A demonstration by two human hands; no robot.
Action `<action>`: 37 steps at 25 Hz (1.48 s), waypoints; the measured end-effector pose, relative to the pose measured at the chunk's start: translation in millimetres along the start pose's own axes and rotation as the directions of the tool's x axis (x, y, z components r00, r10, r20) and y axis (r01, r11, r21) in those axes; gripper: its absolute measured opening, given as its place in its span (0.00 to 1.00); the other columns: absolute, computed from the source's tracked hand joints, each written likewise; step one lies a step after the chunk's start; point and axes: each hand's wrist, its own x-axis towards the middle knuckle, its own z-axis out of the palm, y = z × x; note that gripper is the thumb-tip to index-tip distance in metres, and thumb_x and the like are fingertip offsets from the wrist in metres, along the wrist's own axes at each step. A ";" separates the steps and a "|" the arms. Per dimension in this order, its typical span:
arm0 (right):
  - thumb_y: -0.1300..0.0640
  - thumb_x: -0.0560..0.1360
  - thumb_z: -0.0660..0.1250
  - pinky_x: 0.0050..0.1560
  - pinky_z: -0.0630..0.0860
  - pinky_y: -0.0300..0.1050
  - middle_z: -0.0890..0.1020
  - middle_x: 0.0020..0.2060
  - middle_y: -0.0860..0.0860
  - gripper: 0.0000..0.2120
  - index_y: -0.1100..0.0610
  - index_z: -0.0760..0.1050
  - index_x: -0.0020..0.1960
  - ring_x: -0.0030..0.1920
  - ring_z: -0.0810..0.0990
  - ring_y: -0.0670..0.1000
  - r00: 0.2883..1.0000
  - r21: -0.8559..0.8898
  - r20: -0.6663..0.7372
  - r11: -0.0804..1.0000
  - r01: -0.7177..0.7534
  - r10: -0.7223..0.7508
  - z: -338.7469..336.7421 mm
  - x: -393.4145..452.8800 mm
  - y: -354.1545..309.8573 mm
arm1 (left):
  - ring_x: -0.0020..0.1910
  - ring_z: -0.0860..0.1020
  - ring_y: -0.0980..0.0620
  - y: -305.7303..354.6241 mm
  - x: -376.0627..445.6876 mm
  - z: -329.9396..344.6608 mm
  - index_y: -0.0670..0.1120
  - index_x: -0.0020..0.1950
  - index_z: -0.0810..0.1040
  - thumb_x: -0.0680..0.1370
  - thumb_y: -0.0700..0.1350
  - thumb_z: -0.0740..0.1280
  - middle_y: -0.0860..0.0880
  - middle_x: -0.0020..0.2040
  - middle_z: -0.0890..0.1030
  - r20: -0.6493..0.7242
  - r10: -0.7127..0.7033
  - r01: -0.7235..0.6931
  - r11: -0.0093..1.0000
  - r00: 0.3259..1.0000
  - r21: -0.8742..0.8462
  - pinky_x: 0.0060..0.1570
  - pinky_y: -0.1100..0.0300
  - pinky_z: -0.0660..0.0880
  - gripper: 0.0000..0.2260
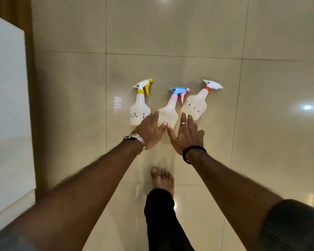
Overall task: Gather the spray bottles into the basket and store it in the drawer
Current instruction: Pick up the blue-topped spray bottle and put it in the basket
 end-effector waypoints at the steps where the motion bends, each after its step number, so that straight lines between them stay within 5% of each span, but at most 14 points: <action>1: 0.32 0.80 0.44 0.67 0.67 0.63 0.63 0.78 0.56 0.39 0.55 0.49 0.82 0.73 0.68 0.60 0.999 0.076 0.012 0.997 -0.031 0.030 6.5 6.9 -2.3 | 0.77 0.64 0.44 2.5 11.4 9.2 0.44 0.80 0.56 0.83 0.59 0.50 0.44 0.78 0.65 0.013 0.022 -0.022 0.999 1.000 -0.029 0.75 0.46 0.62 0.29; 5: 0.33 0.80 0.45 0.64 0.75 0.59 0.73 0.71 0.57 0.37 0.55 0.56 0.80 0.67 0.75 0.61 0.976 0.383 0.120 0.899 -0.213 0.181 34.3 34.4 -11.6 | 0.77 0.63 0.45 4.2 48.8 31.3 0.46 0.81 0.54 0.84 0.60 0.48 0.45 0.79 0.63 0.000 -0.077 0.076 0.990 0.997 -0.121 0.76 0.49 0.60 0.29; 9: 0.32 0.80 0.47 0.61 0.77 0.55 0.78 0.66 0.57 0.34 0.54 0.65 0.74 0.62 0.78 0.60 0.890 0.672 0.294 0.587 -0.452 0.348 38.7 73.6 -21.8 | 0.78 0.63 0.44 -7.6 87.0 36.3 0.49 0.80 0.59 0.84 0.61 0.46 0.45 0.80 0.63 -0.009 -0.227 0.218 0.947 0.974 -0.238 0.73 0.50 0.61 0.28; 13: 0.32 0.79 0.53 0.49 0.84 0.55 0.78 0.60 0.54 0.30 0.52 0.68 0.70 0.57 0.80 0.58 0.827 0.774 0.476 0.303 -0.556 0.301 37.2 88.9 -26.6 | 0.72 0.69 0.44 -9.1 99.4 40.6 0.50 0.72 0.70 0.84 0.59 0.45 0.44 0.72 0.73 0.009 -0.265 0.250 0.897 0.964 -0.365 0.61 0.57 0.61 0.25; 19: 0.34 0.81 0.52 0.57 0.82 0.57 0.77 0.60 0.54 0.29 0.54 0.68 0.71 0.57 0.80 0.57 0.832 0.785 0.468 0.294 -0.546 0.296 16.5 66.8 -32.7 | 0.67 0.73 0.43 5.5 71.6 31.6 0.51 0.69 0.71 0.83 0.60 0.46 0.43 0.69 0.74 0.007 -0.295 0.277 0.890 0.955 -0.363 0.59 0.54 0.66 0.24; 28: 0.35 0.81 0.55 0.56 0.82 0.55 0.74 0.61 0.51 0.29 0.54 0.66 0.73 0.60 0.77 0.56 0.829 0.780 0.489 0.289 -0.555 0.273 -58.5 -24.5 -47.4 | 0.63 0.76 0.39 49.7 -20.1 -18.4 0.48 0.74 0.65 0.83 0.57 0.50 0.40 0.69 0.73 0.020 -0.289 0.283 0.914 0.957 -0.291 0.57 0.52 0.71 0.22; 32: 0.35 0.80 0.55 0.55 0.83 0.55 0.76 0.60 0.52 0.29 0.54 0.68 0.71 0.57 0.79 0.56 0.849 0.772 0.471 0.355 -0.528 0.239 -85.8 -76.9 -58.3 | 0.64 0.75 0.38 66.8 -81.6 -40.7 0.49 0.73 0.67 0.83 0.57 0.51 0.41 0.69 0.73 -0.007 -0.327 0.304 0.888 0.945 -0.346 0.62 0.47 0.74 0.21; 37: 0.33 0.79 0.55 0.62 0.79 0.59 0.80 0.58 0.52 0.29 0.52 0.71 0.68 0.57 0.79 0.56 0.870 0.739 0.454 0.463 -0.489 0.193 -93.6 -144.1 -72.7 | 0.67 0.75 0.41 70.8 -160.6 -51.6 0.50 0.75 0.65 0.83 0.56 0.52 0.42 0.73 0.71 -0.041 -0.376 0.321 0.838 0.926 -0.440 0.63 0.53 0.71 0.22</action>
